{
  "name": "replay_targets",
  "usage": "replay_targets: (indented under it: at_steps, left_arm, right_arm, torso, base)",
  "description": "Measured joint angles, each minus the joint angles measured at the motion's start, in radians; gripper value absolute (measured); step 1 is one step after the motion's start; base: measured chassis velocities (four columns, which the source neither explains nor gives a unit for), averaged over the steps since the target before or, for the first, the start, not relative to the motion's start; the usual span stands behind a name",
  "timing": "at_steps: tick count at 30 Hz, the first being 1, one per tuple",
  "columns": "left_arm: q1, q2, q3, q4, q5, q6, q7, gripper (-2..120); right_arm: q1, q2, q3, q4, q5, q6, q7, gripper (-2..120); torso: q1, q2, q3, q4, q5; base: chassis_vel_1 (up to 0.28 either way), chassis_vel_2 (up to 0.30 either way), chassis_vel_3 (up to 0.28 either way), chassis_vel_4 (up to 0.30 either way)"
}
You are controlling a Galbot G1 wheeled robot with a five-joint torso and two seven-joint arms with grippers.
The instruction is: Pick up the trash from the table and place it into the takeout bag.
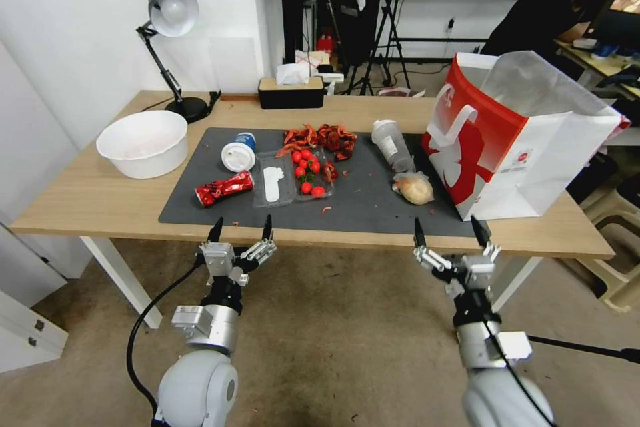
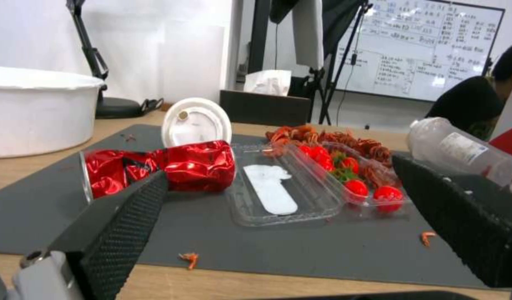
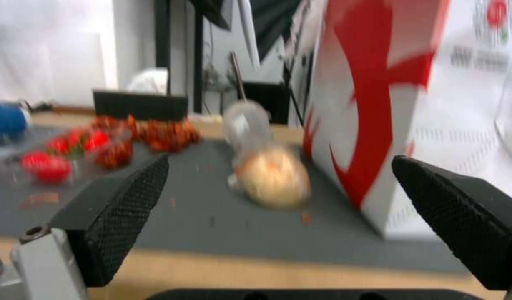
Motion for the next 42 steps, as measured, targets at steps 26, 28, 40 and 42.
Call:
replay_targets:
  at_steps: [26, 28, 40, 42]
  left_arm:
    - [0.001, 0.011, -0.004, 0.005, 0.001, -0.020, 0.007, 100]
    - [0.000, 0.011, -0.004, 0.005, 0.002, -0.020, 0.007, 100]
    - [-0.008, 0.011, -0.004, 0.010, 0.002, -0.020, 0.008, 100]
    - [-0.008, 0.011, -0.004, 0.011, 0.002, -0.020, 0.008, 100]
  right_arm:
    - [0.153, -0.006, -0.049, -0.016, 0.157, -0.187, 0.128, 100]
    - [0.220, -0.023, -0.052, -0.038, 0.213, -0.246, 0.150, 100]
    - [0.381, -0.048, -0.110, -0.110, 0.390, -0.399, 0.220, 98]
    - [0.393, -0.048, -0.115, -0.117, 0.401, -0.406, 0.224, 94]
  torso:
    - [0.000, 0.000, 0.000, 0.0000, 0.0001]
    - [0.000, 0.000, 0.000, 0.0000, 0.0003]
    - [0.000, 0.000, 0.000, 0.0000, 0.0002]
    - [0.000, 0.000, 0.000, -0.0003, 0.0002]
  base:
    - [0.000, 0.000, 0.000, 0.000]
    - [0.000, 0.000, 0.000, 0.000]
    - [0.000, 0.000, 0.000, 0.000]
    - [0.000, 0.000, 0.000, 0.000]
